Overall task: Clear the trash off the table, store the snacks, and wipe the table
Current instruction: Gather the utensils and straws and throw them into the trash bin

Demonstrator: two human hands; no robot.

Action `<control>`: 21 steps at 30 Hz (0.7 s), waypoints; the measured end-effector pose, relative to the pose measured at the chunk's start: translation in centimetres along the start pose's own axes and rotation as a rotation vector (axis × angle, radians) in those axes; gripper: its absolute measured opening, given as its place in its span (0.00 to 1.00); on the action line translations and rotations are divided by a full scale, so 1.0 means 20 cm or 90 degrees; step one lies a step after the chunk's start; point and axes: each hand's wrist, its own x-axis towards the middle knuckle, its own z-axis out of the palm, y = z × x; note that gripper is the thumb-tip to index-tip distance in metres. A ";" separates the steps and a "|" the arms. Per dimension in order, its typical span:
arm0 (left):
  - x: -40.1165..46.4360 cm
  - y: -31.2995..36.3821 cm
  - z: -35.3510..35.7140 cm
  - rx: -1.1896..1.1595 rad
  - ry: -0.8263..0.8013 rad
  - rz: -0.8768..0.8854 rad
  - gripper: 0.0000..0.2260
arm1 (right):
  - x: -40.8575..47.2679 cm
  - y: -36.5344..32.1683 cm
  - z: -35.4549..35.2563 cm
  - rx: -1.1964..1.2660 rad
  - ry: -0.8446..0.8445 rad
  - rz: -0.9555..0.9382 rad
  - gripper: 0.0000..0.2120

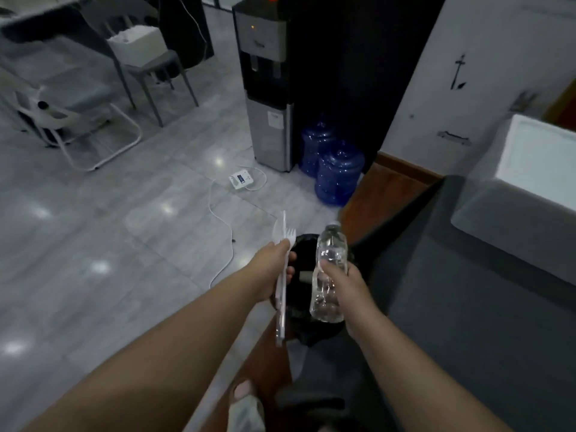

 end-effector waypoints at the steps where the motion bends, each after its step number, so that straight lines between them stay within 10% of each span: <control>1: 0.03 0.01 -0.05 0.012 0.003 -0.006 0.12 | 0.01 0.02 0.03 0.012 0.014 0.029 0.09; 16: 0.93 -0.31 -0.10 0.190 -0.037 -0.183 0.13 | 0.89 0.55 0.15 -0.044 0.143 0.255 0.10; 21: 1.36 -0.63 -0.09 0.208 -0.042 -0.281 0.14 | 1.28 0.93 0.14 0.089 0.148 0.423 0.24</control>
